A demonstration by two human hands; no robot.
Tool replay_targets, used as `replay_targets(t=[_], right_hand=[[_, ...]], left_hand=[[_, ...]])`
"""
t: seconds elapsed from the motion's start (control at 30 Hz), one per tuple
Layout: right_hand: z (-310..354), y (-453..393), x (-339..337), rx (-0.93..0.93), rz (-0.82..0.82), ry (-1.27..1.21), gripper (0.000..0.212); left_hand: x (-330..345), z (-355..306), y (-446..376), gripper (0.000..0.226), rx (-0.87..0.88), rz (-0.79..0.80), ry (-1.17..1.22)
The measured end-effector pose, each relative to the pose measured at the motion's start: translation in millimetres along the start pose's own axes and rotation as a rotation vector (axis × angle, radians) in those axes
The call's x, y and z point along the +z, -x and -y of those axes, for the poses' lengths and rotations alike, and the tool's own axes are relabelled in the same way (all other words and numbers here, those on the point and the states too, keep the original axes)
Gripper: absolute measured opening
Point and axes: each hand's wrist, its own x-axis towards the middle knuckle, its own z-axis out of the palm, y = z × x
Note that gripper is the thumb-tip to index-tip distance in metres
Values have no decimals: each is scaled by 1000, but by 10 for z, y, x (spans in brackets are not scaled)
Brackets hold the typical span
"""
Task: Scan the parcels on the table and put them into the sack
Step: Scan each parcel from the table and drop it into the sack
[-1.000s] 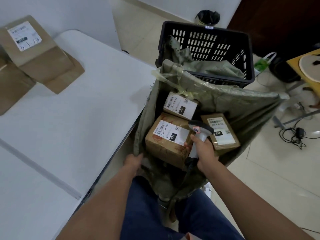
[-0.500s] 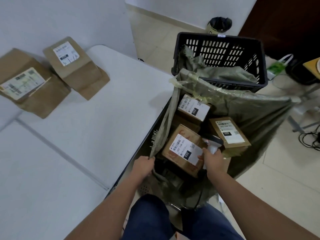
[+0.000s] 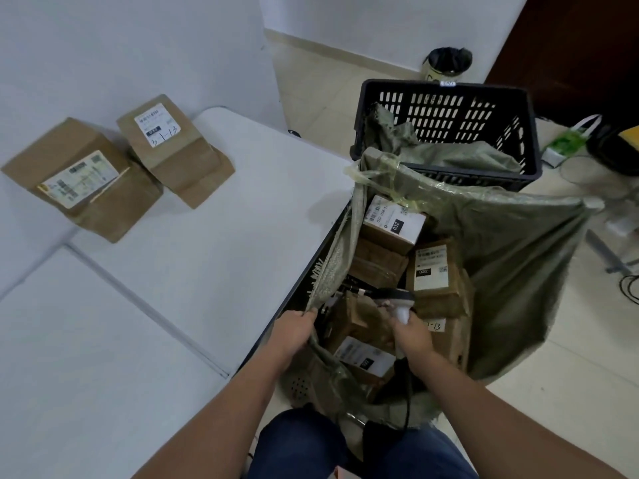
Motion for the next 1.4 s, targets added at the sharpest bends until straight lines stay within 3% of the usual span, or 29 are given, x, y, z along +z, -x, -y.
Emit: replay_targets(t=[0.3,0.53,0.97,1.13,1.27,1.4], right_hand=[[-19,-15,159,117,250,23,32],[9,8,63,56,-28,-135,26],[636,276,88,-8,-73,-310,15],[1203,380,311,-110,15,-213,13],[1783,508,641,-219,61,-156,13],[2381,683,1115,-379,183,-67,7]], left_hand=[[-64,-7,-1,43,7,36,-97],[10,76,-109,31,11,163,-157],[170,-3,-430,33,-9,322,-165],[-233,-148,-438,13,46,307,-54],[-927,-243,-470,15,98,257,119],[-1809,-209,-583,21,196,102,214]])
